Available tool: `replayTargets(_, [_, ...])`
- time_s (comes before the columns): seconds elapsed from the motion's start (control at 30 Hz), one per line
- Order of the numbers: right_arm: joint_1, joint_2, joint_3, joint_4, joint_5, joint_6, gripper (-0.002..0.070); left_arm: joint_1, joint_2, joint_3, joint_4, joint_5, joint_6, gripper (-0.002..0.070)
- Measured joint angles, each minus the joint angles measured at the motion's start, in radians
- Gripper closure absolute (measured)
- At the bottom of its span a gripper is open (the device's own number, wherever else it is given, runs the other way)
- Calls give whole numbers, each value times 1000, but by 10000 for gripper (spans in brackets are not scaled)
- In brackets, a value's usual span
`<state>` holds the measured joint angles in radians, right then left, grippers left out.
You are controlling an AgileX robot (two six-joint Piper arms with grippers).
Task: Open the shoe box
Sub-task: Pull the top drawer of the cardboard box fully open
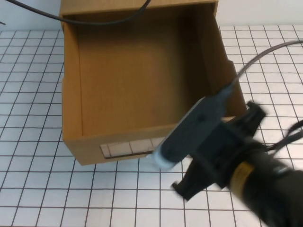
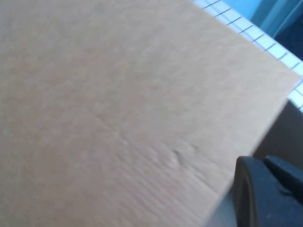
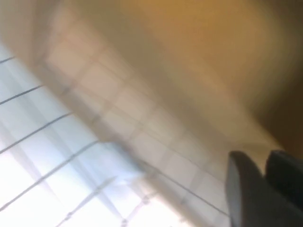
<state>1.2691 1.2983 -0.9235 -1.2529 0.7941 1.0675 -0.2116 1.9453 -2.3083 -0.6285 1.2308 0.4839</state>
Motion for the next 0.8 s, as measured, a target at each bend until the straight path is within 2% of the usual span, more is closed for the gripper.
replayTargets(0.1, [0,-69,-35,18,117,-17,661,0,-36,-5,-2,22,0,677])
replayTargets(0.2, [-28,-113,-82,55,200,-78,680,0,-78,-8,-4,28,0,677])
replayTargets(0.33, [-129,-148,-154,178,259,-193,686,0,-147,12,-4,30,0,677])
replayTargets(0.43, [-246,-183,-175,298,272,-290,687,0,-222,64,38,25,0,677])
replayTargets(0.67, [-547,-324,-180,596,228,-524,688,0,-488,363,134,-64,11,677])
replayTargets(0.8, [-653,-383,-168,766,213,-643,689,0,-685,619,140,-175,45,677])
